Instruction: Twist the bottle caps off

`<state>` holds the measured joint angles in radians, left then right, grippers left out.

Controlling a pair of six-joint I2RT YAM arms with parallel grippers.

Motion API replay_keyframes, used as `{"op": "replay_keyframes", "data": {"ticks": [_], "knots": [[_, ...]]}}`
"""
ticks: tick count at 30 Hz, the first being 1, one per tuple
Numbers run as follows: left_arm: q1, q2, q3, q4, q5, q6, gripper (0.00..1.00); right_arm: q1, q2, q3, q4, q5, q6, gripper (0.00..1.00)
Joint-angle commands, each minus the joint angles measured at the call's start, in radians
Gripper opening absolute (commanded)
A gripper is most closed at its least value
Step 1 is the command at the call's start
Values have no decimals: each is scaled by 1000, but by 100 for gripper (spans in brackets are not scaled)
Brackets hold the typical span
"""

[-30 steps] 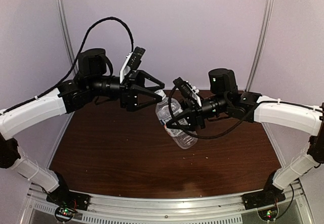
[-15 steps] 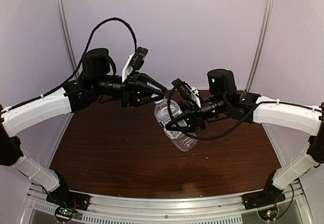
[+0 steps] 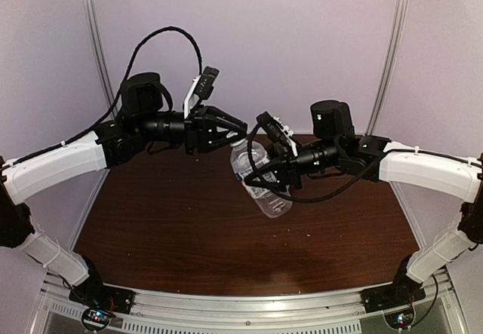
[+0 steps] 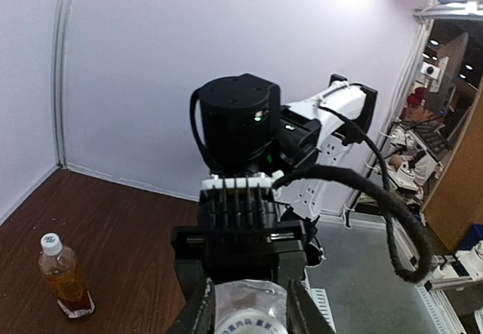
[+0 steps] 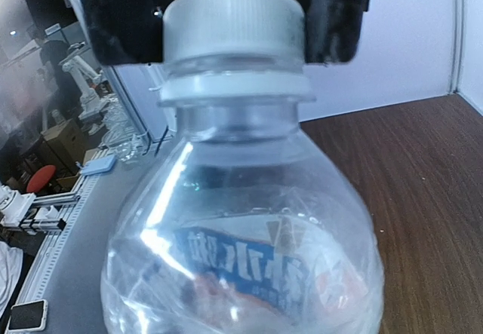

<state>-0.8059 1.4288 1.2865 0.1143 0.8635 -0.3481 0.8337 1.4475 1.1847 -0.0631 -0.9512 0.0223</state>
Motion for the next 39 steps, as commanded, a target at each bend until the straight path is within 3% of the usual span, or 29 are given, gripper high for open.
{"op": "replay_keyframes", "data": {"ticks": [1,4,6,10,15,20,29,33,39], "knots": [[-19,-25,39,-67,-331,-126,0,2,-1,52,-51,285,-9,42],[-46,-36,60,-161,-626,-234,8,2,1,56,-56,377,-9,42],[-68,-38,69,-197,-751,-268,10,4,3,56,-55,424,-9,42],[-78,-13,102,-234,-801,-295,17,4,10,55,-61,463,-6,42],[-78,10,115,-216,-757,-297,24,4,4,49,-58,465,-5,42],[-76,-2,104,-190,-730,-251,37,3,2,42,-60,460,-10,42],[-42,-92,42,-184,-666,-87,78,2,-12,34,-92,377,-73,42],[16,-129,22,-181,-484,-9,85,3,-13,48,-115,249,-103,45],[48,-150,18,-178,-90,124,86,4,-8,57,-117,58,-120,45]]}}
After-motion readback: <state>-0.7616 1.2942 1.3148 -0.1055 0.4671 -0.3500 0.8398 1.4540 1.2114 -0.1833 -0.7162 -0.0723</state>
